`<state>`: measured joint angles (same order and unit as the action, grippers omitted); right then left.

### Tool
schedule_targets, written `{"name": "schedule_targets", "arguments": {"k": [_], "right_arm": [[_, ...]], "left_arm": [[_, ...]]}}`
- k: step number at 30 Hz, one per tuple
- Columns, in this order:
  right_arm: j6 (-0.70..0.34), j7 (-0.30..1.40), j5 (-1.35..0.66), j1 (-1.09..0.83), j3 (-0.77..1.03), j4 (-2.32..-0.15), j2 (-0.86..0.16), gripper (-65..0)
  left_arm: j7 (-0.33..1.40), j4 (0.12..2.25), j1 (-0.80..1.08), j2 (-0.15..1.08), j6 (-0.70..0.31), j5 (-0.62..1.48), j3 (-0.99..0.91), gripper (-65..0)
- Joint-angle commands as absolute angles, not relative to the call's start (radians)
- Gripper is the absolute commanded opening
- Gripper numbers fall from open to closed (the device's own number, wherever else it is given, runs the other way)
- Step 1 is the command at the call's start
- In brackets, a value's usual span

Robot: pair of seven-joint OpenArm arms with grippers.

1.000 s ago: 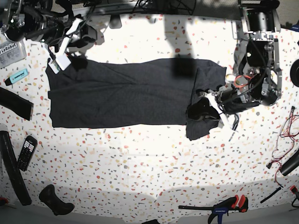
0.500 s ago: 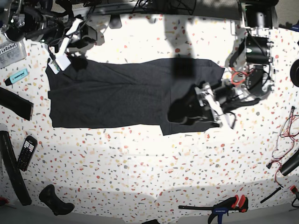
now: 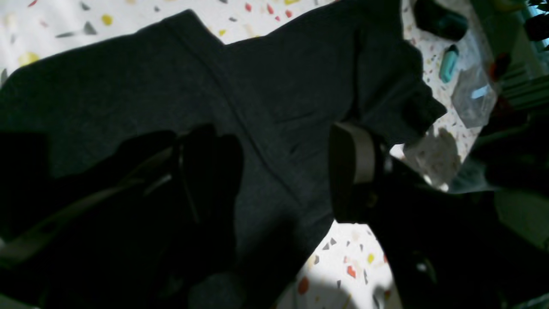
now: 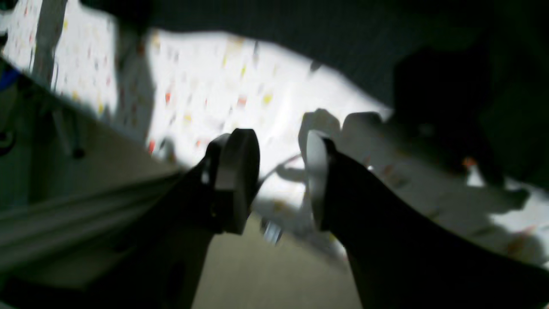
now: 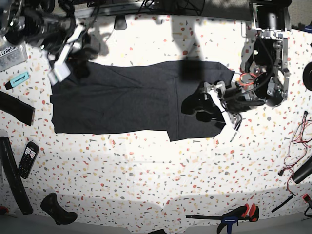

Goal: Fold the T-shirt properly
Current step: 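Lift the shirt end with the left gripper and fold it toward the middle, then press the folded end flat with the left gripper while the right arm approaches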

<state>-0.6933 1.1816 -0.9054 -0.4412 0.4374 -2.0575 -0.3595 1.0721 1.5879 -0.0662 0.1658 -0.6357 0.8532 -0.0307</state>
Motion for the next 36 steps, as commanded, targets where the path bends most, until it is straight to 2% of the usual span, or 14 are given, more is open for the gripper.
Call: {"name": "schedule_targets", "arguments": {"k": [1, 3, 7, 9, 12, 18, 27, 32, 36], "right_arm": [[-0.698, 1.161, -0.913, -0.416, 0.461, -2.078, -0.374, -42.3], [-0.698, 1.161, -0.892, -0.369, 0.501, -2.078, -0.374, -42.1], [-0.698, 1.136, -0.844, -0.269, 0.575, -2.067, -0.374, -26.7], [-0.698, 1.051, -0.773, -0.235, 0.598, -2.052, -0.374, -22.3], [-0.698, 0.963, -0.653, -0.189, 0.603, -2.014, -0.374, -22.4], [-0.698, 1.002, -0.551, -0.066, 0.602, -1.814, -0.374, -22.5], [-0.698, 1.002, -0.548, 0.069, 0.602, -1.428, -0.382, -22.6], [-0.698, 0.979, -0.544, 0.077, 0.602, -1.363, -0.382, -22.6], [-0.698, 0.920, -0.465, 0.078, 0.602, -1.363, -0.382, -22.6]], "left_arm": [[1.045, 1.604, -0.085, 0.169, -0.644, 0.875, -0.032, -26.1], [1.045, 1.604, -0.085, 0.169, -0.644, 0.875, -0.032, -26.1], [1.033, 1.604, -0.085, 0.169, -0.644, 0.875, -0.032, -26.1], [1.017, 1.604, -0.083, 0.169, -0.644, 0.875, -0.032, -26.1], [1.016, 1.604, -0.083, 0.169, -0.644, 0.875, -0.032, -26.1], [1.016, 1.604, -0.083, 0.169, -0.644, 0.875, -0.032, -26.1], [1.016, 1.604, -0.083, 0.170, -0.644, 0.843, -0.032, -26.1], [1.015, 1.604, -0.083, 0.170, -0.644, 0.682, -0.032, -26.1], [1.015, 1.604, -0.083, 0.170, -0.644, 0.614, -0.032, -26.1]]}}
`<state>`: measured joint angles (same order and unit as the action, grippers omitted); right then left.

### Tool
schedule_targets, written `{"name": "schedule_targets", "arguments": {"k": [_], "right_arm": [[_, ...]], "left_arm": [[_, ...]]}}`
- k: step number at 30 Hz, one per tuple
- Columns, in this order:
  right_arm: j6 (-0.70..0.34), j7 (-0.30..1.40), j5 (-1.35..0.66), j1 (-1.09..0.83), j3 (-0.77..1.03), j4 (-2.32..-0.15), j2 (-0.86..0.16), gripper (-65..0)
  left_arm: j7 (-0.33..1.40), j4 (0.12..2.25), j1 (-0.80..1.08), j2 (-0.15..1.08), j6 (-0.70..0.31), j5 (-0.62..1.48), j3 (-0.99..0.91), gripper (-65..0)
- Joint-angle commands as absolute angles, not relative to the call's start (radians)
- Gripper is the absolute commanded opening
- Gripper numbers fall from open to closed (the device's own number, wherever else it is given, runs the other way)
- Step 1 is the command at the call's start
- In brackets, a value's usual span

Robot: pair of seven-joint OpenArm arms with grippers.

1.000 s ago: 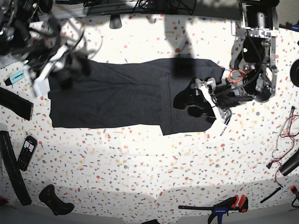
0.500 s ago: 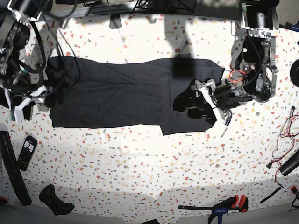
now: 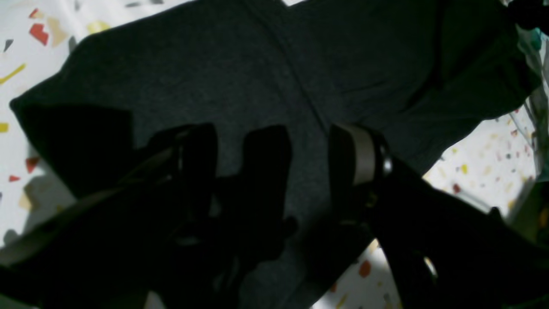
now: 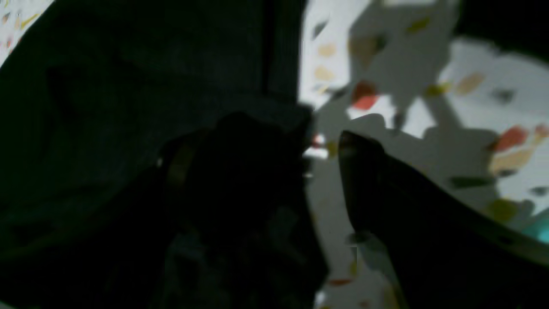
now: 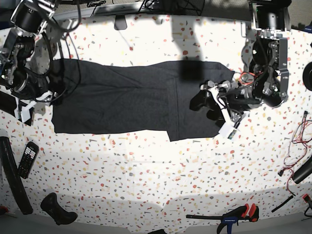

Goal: Fold the T-shirt properly
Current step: 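Press the folded end flat with the left gripper while the right arm approaches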

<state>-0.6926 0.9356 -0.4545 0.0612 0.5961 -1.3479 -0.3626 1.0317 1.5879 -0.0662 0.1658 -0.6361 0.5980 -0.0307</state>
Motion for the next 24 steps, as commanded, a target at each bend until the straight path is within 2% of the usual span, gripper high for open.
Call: {"name": "schedule_targets", "arguments": {"k": [1, 11, 16, 24], "right_arm": [[-0.698, 0.918, -0.459, 0.077, 0.602, -1.363, -0.382, -22.6], [-0.698, 0.933, -0.448, 0.076, 0.602, -1.355, -0.374, -22.6], [-0.698, 0.936, -0.457, 0.076, 0.602, -1.276, -0.374, -22.6], [-0.698, 1.089, -0.671, 0.060, 0.555, -1.210, -0.374, -22.6]], "left_arm": [[1.014, 1.604, -0.083, 0.170, -0.644, 0.603, -0.032, -26.1], [1.013, 1.604, -0.083, 0.170, -0.644, 0.539, -0.032, -26.1], [1.024, 1.604, -0.076, 0.171, -0.644, 0.538, -0.032, -26.1], [1.020, 1.604, -0.025, 0.256, -0.643, 0.543, -0.032, -26.1]]}}
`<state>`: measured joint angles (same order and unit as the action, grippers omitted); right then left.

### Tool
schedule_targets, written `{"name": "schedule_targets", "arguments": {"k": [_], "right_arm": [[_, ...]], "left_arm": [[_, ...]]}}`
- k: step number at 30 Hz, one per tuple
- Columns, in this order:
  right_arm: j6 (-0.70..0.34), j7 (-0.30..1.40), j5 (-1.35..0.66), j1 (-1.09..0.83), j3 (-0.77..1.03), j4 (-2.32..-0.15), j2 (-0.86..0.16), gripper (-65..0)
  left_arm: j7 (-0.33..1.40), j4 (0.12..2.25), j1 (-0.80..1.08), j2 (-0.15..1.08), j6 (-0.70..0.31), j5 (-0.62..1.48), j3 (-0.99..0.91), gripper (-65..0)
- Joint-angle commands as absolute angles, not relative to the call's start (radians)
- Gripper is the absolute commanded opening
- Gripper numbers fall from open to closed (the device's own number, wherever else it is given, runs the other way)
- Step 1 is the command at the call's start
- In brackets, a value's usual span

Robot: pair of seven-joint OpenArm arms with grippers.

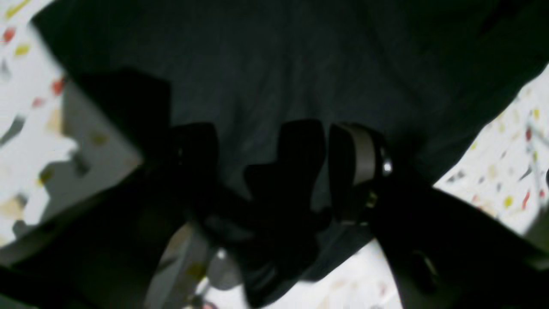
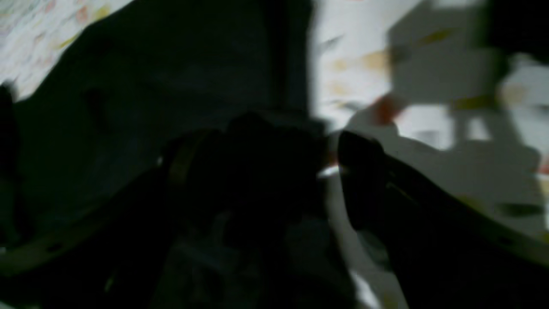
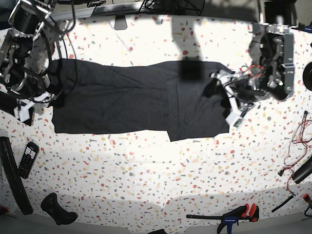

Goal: Fold the T-shirt properly
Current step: 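Press the folded end flat with the left gripper while the right arm approaches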

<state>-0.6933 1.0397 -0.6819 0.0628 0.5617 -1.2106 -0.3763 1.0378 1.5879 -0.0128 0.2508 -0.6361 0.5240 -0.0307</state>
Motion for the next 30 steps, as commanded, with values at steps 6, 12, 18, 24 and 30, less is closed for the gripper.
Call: {"name": "schedule_targets", "arguments": {"k": [6, 12, 18, 24, 30], "right_arm": [[-0.698, 1.121, -0.752, 0.060, 0.535, -1.211, -0.374, -23.2], [-0.698, 1.134, -0.753, 0.066, 0.535, -1.211, -0.374, -52.5], [-0.698, 1.135, -0.808, 0.105, 0.535, -1.211, -0.374, -65.0], [-0.698, 1.138, -0.879, 0.143, 0.535, -1.211, -0.374, -65.0], [-0.698, 1.184, -1.008, 0.183, 0.533, -1.212, -0.371, -65.0]], "left_arm": [[0.982, 1.604, 0.021, 0.303, -0.643, 0.543, -0.032, -26.1], [0.924, 1.604, 0.043, 0.297, -0.643, 0.550, -0.032, -26.1], [0.906, 1.604, 0.045, 0.297, -0.643, 0.550, -0.032, -26.1], [0.809, 1.603, 0.048, 0.297, -0.624, 0.508, -0.032, -26.1], [0.815, 1.603, 0.047, 0.297, -0.609, 0.497, -0.031, -26.1]]}}
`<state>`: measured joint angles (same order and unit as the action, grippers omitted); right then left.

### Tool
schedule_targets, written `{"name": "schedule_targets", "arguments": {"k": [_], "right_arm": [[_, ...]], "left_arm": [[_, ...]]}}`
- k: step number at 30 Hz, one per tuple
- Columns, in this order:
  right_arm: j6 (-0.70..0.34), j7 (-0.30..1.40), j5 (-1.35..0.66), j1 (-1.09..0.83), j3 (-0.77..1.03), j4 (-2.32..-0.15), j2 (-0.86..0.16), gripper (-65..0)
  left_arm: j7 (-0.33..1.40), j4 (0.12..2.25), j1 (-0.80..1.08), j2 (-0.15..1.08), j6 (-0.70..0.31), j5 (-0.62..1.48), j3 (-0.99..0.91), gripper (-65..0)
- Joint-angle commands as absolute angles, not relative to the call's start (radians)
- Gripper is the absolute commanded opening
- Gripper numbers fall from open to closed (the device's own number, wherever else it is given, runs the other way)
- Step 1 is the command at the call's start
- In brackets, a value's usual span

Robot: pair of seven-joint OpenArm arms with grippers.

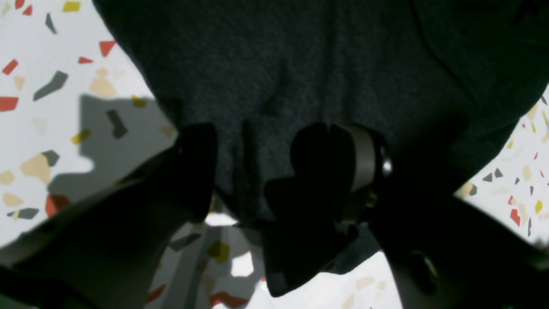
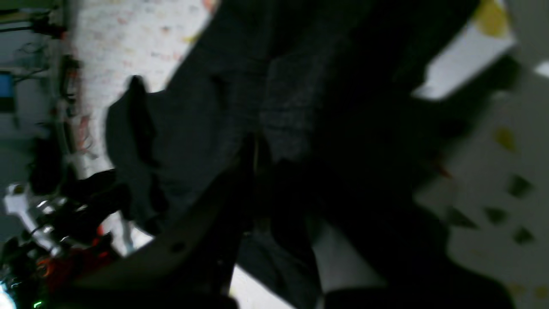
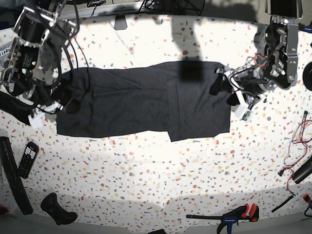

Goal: Fold the T-shirt properly
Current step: 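Press the folded end flat with the left gripper while the right arm approaches, then grasp the strip's other end with the right gripper and lift it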

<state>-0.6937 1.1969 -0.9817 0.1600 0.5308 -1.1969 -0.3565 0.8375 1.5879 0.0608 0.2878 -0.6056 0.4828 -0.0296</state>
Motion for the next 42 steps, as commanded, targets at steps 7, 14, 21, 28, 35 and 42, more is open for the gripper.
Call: {"name": "schedule_targets", "arguments": {"k": [7, 14, 21, 28, 35, 42], "right_arm": [[-0.698, 1.265, -1.032, 0.278, 0.461, -1.212, -0.267, -65.0], [-0.698, 1.265, -1.029, 0.341, 0.199, -1.214, -0.123, -65.0], [-0.698, 1.228, -0.965, 0.371, -0.008, -1.214, 0.027, -65.0], [-0.698, 1.143, -0.713, 0.368, -0.059, -1.213, 0.157, -65.0], [-0.698, 1.055, -0.689, 0.374, -0.131, -1.213, 0.157, -65.0], [-0.698, 1.026, -0.691, 0.374, -0.259, -1.213, 0.157, -65.0]], "left_arm": [[0.809, 1.600, 0.047, 0.297, -0.610, 0.495, -0.031, -26.1], [0.773, 1.536, 0.048, 0.297, -0.609, 0.408, -0.031, -26.1], [0.768, 1.510, 0.050, 0.297, -0.609, 0.413, -0.031, -26.1], [0.768, 1.510, 0.050, 0.297, -0.609, 0.413, -0.031, -26.1], [0.768, 1.510, 0.050, 0.294, -0.610, 0.433, -0.031, -26.1], [0.780, 1.510, 0.050, 0.292, -0.610, 0.445, -0.031, -26.1]]}}
